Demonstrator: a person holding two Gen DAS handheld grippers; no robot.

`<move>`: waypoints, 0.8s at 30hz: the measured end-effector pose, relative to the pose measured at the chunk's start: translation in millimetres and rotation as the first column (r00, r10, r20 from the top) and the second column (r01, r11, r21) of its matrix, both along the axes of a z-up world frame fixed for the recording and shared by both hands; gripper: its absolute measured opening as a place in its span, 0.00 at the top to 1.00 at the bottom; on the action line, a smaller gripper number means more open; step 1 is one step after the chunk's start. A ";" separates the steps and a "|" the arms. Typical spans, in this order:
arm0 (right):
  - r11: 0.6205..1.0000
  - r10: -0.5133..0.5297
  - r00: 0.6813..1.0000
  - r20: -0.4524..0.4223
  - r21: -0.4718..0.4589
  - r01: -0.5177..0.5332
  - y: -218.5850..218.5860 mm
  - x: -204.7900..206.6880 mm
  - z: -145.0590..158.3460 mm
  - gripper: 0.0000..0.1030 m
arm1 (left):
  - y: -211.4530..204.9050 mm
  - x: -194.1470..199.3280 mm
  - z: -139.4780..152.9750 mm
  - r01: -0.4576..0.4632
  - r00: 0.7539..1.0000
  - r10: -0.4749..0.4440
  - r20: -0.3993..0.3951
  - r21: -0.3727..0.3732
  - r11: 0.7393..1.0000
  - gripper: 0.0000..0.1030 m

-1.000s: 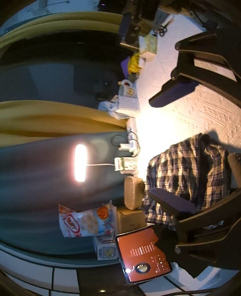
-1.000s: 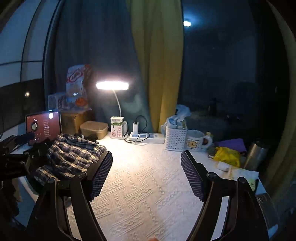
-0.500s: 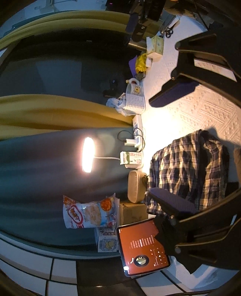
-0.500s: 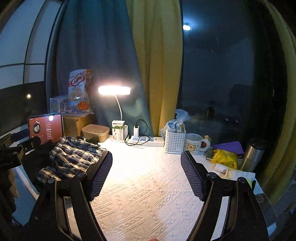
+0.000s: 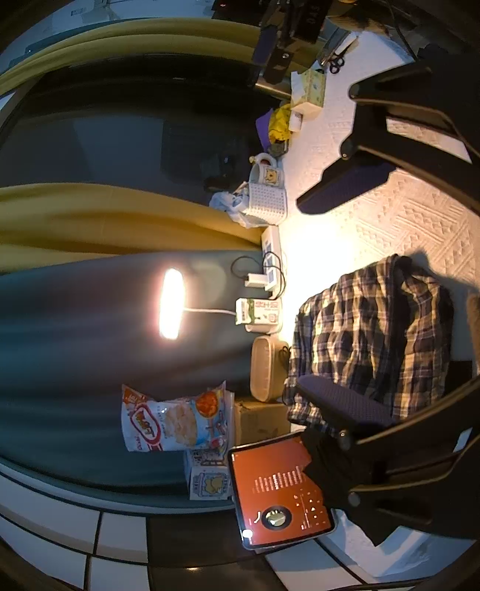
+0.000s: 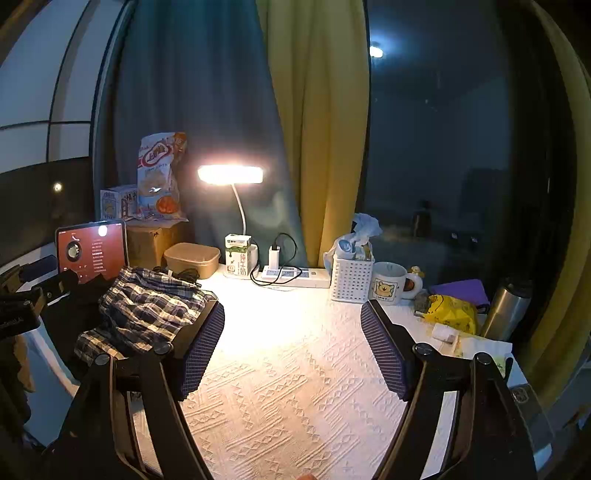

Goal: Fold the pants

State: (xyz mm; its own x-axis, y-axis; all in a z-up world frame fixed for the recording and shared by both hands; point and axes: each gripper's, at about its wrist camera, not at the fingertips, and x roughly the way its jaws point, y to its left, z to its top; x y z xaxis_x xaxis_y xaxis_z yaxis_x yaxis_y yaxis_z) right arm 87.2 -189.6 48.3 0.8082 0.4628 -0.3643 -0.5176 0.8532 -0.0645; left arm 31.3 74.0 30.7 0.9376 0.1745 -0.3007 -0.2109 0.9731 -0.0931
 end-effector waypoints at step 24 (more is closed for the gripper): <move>1.000 0.000 1.000 0.004 0.006 0.000 1.3 -3.6 -2.9 0.23 | 4.2 -3.8 5.7 0.017 1.000 -0.017 0.017 0.011 1.000 0.13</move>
State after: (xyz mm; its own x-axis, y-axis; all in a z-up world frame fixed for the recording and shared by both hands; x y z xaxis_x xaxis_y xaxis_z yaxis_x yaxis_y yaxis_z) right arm 83.6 -188.2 45.5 0.8099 0.4645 -0.3581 -0.5170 0.8537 -0.0619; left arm 27.5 78.2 36.4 0.9454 0.1620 -0.2827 -0.1931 0.9774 -0.0856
